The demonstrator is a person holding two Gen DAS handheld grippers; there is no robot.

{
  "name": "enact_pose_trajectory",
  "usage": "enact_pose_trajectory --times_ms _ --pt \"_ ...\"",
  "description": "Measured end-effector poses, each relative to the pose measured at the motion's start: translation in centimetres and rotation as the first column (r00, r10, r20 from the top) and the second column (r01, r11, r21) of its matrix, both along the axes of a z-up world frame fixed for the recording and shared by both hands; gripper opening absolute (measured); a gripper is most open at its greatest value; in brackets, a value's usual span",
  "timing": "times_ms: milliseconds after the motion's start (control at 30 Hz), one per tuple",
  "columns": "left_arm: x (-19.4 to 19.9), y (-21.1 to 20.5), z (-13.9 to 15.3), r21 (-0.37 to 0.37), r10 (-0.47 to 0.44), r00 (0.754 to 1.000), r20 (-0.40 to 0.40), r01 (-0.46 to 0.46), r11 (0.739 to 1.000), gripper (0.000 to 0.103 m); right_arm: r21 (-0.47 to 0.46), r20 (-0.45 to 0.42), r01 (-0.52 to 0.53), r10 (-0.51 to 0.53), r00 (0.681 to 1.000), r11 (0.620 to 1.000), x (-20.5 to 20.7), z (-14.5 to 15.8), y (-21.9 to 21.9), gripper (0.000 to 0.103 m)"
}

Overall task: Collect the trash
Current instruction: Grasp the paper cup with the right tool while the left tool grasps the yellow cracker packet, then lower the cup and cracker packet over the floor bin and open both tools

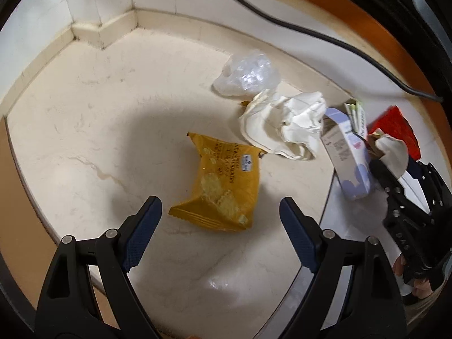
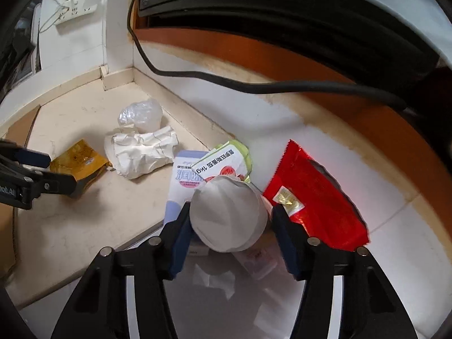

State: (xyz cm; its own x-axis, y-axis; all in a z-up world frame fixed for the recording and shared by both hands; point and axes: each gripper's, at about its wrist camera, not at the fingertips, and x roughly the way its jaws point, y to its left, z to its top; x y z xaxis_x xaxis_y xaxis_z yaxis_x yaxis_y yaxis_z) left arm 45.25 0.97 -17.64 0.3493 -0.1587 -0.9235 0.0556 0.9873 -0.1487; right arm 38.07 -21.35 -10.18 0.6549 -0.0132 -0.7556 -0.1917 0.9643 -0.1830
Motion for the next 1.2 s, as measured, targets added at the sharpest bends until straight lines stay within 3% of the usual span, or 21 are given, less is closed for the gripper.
enact_pose_trajectory --times_ms 67,133,233,433,600,900,1200 --pt "0.4 0.5 -0.6 -0.018 0.032 0.999 -0.015 -0.033 0.999 0.059 0.028 0.005 0.014 -0.014 1.000 1.000 0.5 -0.1 -0.2 0.054" --pt "0.7 1.0 -1.3 -0.045 0.048 0.998 -0.039 -0.050 0.998 0.048 0.048 0.014 0.030 -0.031 0.999 0.998 0.8 -0.3 -0.5 0.052" --pt "0.5 1.4 -1.2 -0.059 0.052 0.999 -0.018 -0.053 0.997 0.042 0.059 0.019 0.037 -0.038 0.999 0.998 0.6 -0.7 -0.8 0.050" --pt "-0.8 1.0 0.2 -0.042 0.030 0.999 0.020 -0.029 0.999 0.039 0.107 0.035 0.044 -0.048 0.998 0.993 -2.2 0.6 -1.4 0.049" --pt "-3.5 0.1 2.3 -0.022 -0.003 0.999 0.044 0.004 1.000 0.039 0.232 0.054 0.040 -0.054 0.997 0.972 -5.0 2.8 -1.7 0.049" --pt "-12.1 -1.9 7.9 -0.047 -0.064 0.993 0.101 0.069 0.997 0.038 0.405 0.100 0.010 -0.056 0.993 0.914 -12.8 7.0 -1.0 0.049" --pt "-22.6 -2.6 13.1 -0.105 -0.089 0.982 0.166 0.108 0.989 0.038 0.515 0.111 -0.020 -0.044 0.993 0.857 -23.8 11.8 -1.1 0.049"
